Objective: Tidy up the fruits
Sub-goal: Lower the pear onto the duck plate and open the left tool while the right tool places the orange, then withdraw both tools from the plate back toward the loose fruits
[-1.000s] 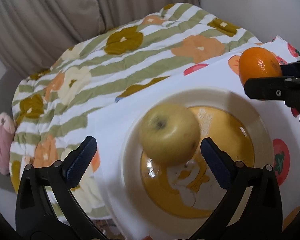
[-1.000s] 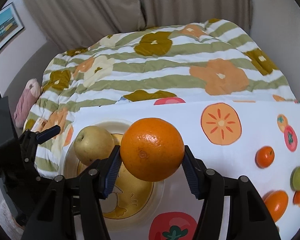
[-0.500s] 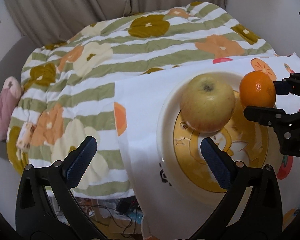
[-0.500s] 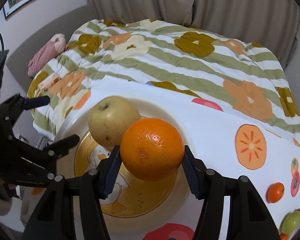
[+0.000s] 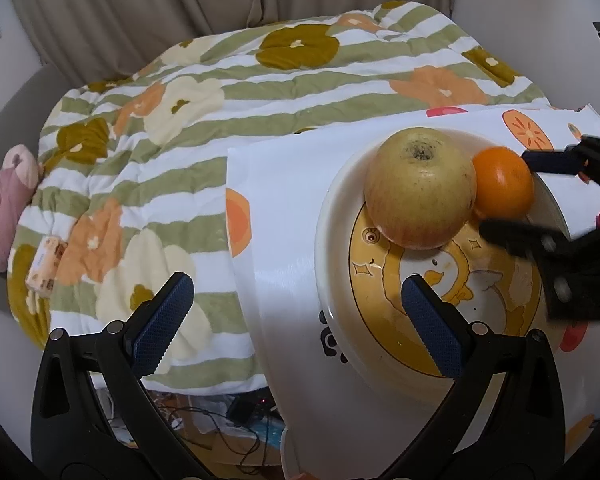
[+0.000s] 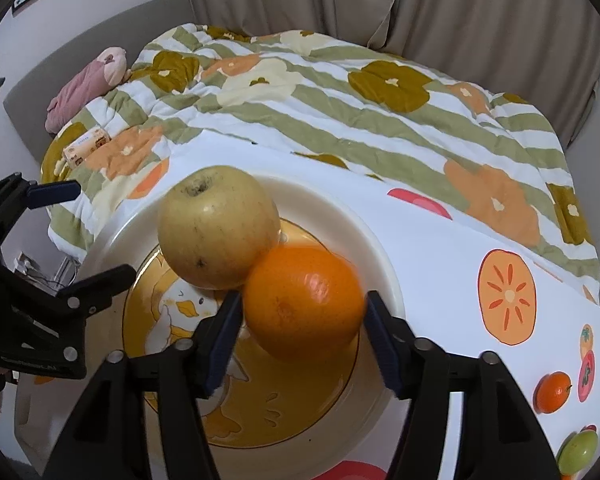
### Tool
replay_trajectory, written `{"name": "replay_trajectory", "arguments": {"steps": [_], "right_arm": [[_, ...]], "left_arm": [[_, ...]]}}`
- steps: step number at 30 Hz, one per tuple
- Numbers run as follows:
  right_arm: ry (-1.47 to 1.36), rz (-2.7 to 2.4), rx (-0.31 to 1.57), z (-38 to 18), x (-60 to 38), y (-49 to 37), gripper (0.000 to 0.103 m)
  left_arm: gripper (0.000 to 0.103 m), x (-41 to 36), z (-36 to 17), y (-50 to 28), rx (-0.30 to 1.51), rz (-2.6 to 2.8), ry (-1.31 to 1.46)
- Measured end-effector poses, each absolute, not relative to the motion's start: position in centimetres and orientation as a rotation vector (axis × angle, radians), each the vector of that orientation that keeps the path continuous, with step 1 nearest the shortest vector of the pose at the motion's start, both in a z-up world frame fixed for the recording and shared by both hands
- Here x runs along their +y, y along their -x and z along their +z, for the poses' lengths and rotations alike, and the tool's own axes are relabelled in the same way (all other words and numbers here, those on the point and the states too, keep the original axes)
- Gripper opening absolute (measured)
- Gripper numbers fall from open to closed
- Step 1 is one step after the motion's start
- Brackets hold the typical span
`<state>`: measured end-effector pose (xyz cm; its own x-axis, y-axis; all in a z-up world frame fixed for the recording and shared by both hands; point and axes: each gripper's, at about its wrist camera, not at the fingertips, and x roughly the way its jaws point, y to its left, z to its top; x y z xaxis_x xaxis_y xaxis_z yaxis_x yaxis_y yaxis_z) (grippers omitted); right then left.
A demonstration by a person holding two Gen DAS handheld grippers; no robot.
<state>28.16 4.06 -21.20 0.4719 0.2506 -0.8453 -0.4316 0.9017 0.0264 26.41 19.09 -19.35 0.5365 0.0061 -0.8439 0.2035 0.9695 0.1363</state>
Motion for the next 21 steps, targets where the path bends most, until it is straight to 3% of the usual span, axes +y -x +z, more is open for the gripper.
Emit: {"name": "replay_trajectory", "arguments": {"steps": [1, 2, 21], "right_arm": [[0.195, 0.429, 0.985, -21.0, 4.1, -28.1, 0.1], [0.198, 0.423, 0.976, -20.9, 4.1, -28.0, 0.103], [0.154, 0.356, 0.947, -14.6, 2.4, -24.3, 0.103]], "left_arm": [[0.103, 19.1, -19.3, -26.3, 0.999, -0.12, -0.226], [0.103, 19.1, -19.3, -26.2, 0.998, -0.122, -0.223], [0.103, 19.5, -13.5, -23.9, 0.933, -0.101, -0.182]]}}
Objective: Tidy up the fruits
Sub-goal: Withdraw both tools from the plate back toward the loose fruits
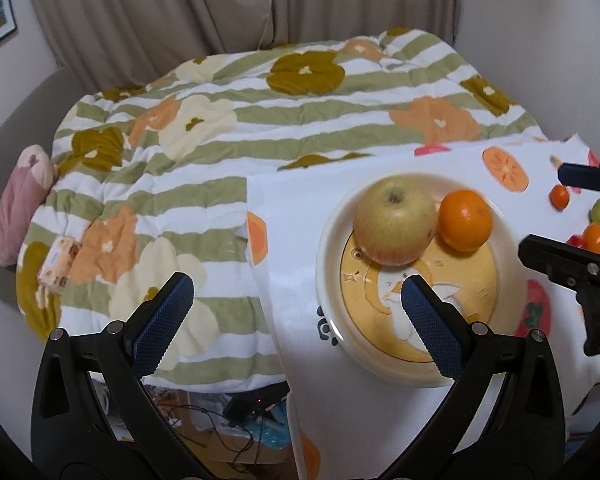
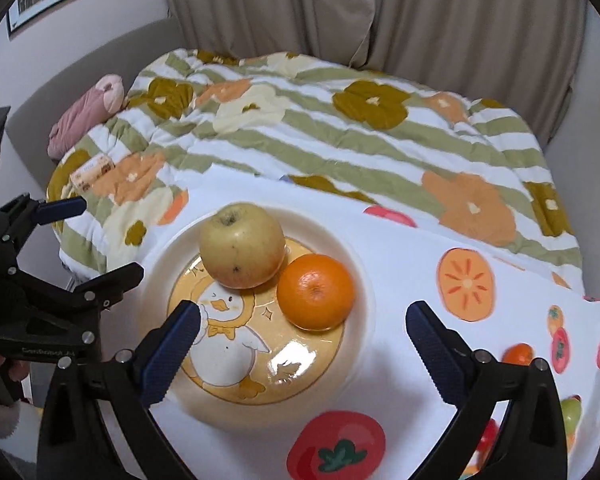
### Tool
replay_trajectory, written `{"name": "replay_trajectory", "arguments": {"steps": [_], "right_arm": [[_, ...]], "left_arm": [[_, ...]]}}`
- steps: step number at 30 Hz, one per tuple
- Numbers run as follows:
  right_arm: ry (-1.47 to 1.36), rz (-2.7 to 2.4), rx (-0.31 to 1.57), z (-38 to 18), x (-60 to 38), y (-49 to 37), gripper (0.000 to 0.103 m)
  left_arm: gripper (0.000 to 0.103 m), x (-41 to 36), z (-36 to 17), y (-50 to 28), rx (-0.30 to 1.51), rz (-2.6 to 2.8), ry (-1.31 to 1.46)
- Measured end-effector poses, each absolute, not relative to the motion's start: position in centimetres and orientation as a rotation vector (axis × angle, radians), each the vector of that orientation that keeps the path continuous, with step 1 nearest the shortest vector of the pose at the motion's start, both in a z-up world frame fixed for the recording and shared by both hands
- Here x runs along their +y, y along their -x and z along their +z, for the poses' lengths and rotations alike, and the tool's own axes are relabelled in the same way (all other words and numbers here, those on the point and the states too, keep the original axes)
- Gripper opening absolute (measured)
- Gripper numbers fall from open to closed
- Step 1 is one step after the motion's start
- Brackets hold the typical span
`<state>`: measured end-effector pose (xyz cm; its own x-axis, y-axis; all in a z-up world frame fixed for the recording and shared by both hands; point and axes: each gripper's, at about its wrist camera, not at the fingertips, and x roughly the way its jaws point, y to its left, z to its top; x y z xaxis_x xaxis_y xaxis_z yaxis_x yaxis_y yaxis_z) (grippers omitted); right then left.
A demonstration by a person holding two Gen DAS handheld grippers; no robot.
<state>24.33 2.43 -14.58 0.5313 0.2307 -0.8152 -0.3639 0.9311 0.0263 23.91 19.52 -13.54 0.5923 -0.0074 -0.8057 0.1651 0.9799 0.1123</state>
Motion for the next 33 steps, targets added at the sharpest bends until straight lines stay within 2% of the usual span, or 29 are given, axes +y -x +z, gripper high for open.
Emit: {"name": "replay_trajectory", "arguments": {"steps": [12, 19, 27, 33], "right_arm": [[0.035, 0.357, 0.872, -8.6, -2.2, -19.3, 0.103], [0.021, 0.329, 0.851, -7.2, -8.3, -15.4, 0.103], [0.013, 0.252, 0.844, -6.9, -17.4, -12.0, 0.103], [0.01, 0.207, 0.862, -8.5, -23.7, -11.1, 0.103]], "left_arm": [[0.103, 15.8, -8.1, -19.0, 0.871, -0.032, -0.14], [0.103, 10.3, -6.1, -15.4, 0.849, -0.057, -0.074], [0.103, 2.1, -6.2, -12.4, 0.852, -0.122, -0.088], [0.103, -3.3, -8.6, -10.4, 0.896, -0.148, -0.086]]}}
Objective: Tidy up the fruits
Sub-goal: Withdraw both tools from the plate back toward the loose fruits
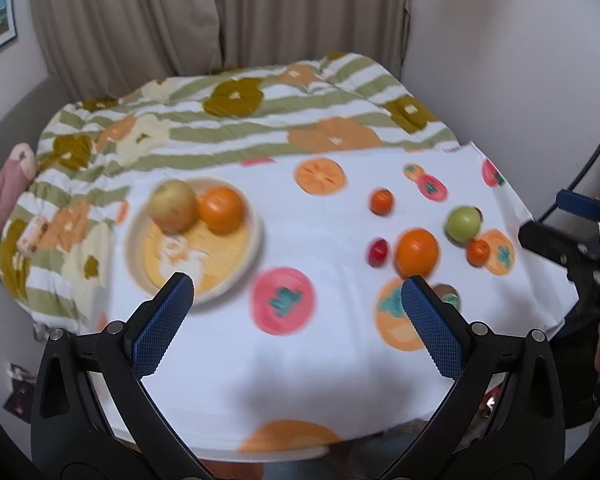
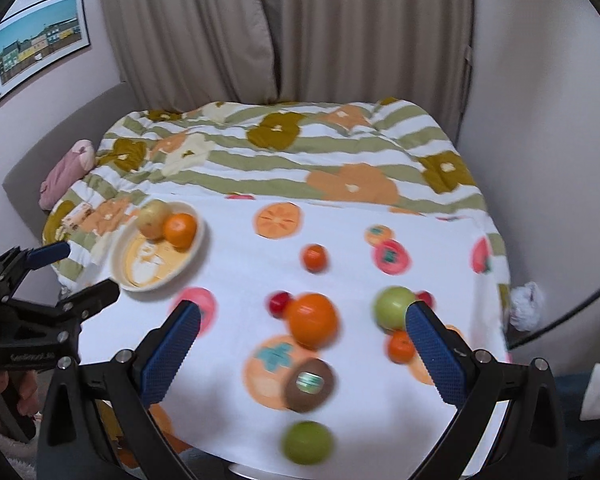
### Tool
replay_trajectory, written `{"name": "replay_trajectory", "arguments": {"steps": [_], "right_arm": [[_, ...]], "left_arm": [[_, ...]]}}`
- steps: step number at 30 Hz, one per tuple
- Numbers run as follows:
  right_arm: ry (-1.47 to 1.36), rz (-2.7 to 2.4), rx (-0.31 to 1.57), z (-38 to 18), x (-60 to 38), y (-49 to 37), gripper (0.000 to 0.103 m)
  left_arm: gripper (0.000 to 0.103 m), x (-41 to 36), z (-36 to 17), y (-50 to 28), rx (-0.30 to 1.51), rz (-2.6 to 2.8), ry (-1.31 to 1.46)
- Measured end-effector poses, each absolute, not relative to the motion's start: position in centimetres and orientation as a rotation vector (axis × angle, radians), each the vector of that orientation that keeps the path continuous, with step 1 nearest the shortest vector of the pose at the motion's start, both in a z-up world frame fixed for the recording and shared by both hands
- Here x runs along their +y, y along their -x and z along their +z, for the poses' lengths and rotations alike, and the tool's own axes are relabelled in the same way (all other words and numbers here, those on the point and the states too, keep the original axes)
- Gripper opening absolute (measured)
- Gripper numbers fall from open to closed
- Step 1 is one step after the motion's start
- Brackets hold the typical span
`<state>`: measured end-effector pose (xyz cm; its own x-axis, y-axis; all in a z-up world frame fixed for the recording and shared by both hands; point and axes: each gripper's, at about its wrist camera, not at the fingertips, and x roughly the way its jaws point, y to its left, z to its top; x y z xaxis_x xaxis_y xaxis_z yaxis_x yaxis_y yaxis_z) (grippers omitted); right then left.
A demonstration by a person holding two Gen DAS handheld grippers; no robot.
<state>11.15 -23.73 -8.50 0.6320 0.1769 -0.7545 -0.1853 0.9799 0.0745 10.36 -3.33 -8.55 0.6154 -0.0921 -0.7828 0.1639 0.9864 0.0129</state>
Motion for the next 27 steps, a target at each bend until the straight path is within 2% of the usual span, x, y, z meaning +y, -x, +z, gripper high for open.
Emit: {"name": "replay_trajectory", "arguments": {"steps": [13, 24, 27], "right_arm": [[0.007, 0.213, 0.951, -15.7, -31.1, -11.0, 0.103], [-0.015, 0.234, 0.991, -19.0, -32.5, -11.5, 0.103], [-0.009, 0.243, 0.995, -19.7, -32.6, -11.7, 0.103]], "left_arm": [[0.103, -11.2, -16.8, -6.7, 1.062, -0.16, 0.008], [0.103, -15.9, -19.7, -4.8, 1.091, -0.234, 0.006], [0.096, -16.7, -20.4, -4.8, 1.099, -0.247, -0.015]]}}
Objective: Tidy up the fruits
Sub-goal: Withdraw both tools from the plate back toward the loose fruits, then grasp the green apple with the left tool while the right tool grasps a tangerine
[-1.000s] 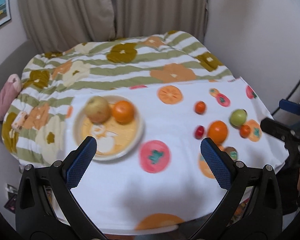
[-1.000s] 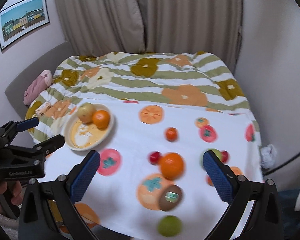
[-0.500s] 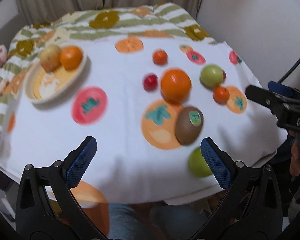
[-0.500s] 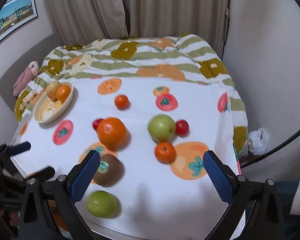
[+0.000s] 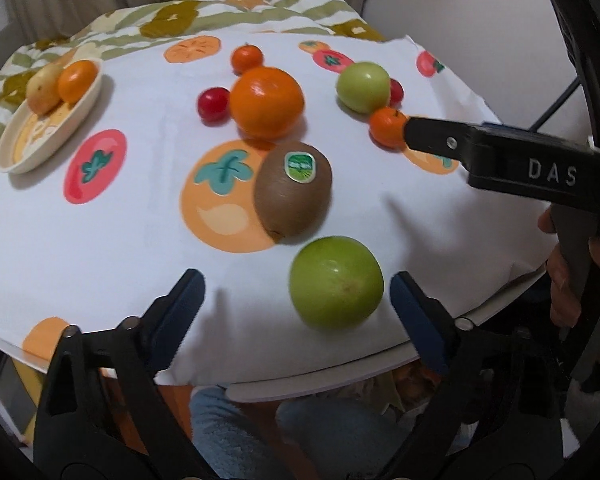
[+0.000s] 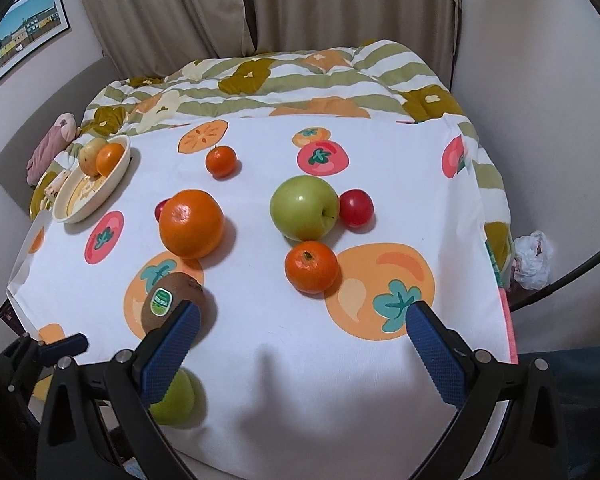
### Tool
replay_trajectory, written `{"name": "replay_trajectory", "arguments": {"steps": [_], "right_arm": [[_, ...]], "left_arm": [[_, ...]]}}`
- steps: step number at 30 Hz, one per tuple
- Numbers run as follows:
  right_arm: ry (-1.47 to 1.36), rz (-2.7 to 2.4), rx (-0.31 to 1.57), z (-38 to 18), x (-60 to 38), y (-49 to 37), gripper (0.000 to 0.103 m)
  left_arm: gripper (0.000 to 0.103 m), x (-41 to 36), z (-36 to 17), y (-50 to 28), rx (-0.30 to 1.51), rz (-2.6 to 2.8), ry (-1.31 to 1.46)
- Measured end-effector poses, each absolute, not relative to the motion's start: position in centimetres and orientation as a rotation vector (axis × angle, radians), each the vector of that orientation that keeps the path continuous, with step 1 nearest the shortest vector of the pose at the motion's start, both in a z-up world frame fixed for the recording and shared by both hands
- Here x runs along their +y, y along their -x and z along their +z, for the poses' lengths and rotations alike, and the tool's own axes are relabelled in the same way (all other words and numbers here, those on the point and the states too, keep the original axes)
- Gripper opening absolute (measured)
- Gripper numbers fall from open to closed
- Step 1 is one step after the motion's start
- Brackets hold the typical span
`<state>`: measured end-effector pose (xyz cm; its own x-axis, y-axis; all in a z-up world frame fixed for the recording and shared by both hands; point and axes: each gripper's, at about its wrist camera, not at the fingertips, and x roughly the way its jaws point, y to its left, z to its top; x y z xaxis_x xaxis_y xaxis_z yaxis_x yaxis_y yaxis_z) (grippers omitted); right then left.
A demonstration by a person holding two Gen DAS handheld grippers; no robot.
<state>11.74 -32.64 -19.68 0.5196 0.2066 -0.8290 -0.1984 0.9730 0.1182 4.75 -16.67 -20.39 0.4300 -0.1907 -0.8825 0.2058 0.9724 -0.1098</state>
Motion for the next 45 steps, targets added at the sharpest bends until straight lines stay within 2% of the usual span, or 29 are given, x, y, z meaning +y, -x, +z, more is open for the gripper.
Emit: {"name": "replay_trajectory", "arguments": {"steps": [3, 6, 10, 12, 19, 26, 35, 40, 45], "right_arm": [[-0.005, 0.251, 1.009, -20.4, -32.6, -12.0, 0.102], [0.002, 0.267, 1.025, -21.1, -32.5, -12.4, 0.099], [0.007, 0.281, 1.038, -21.9, -32.4, -12.6, 0.097], [0.008, 0.29, 1.047, -22.3, -32.2, -12.8, 0.093], [0.032, 0.307, 1.068, -23.2, -31.7, -13.9, 0.076], [0.045, 0.297, 1.083, -23.8, -31.4, -15.2, 0.069], [0.043, 0.287, 1.093, -24.2, -31.1, -16.7, 0.054], [0.075, 0.255, 1.079, -24.0, -31.1, -16.8, 0.037], [0.052, 0.257, 1.06, -23.4, -31.5, -16.4, 0.036]], "left_arm": [[0.088, -17.3, -21.0, -4.8, 1.11, -0.262, -0.025], [0.086, -17.7, -21.6, -4.8, 1.119, -0.271, -0.032], [0.064, -18.1, -22.2, -4.9, 1.136, -0.289, -0.025], [0.058, -18.4, -22.3, -4.8, 1.133, -0.305, -0.028], [0.058, -18.5, -22.3, -4.6, 1.122, -0.296, -0.038], [0.058, -17.5, -22.1, -4.5, 1.114, -0.261, -0.033], [0.058, -16.1, -22.0, -4.8, 1.109, -0.211, -0.017], [0.058, -15.2, -22.0, -5.2, 1.107, -0.181, -0.009], [0.058, -14.4, -21.6, -5.4, 1.103, -0.161, 0.002]]}}
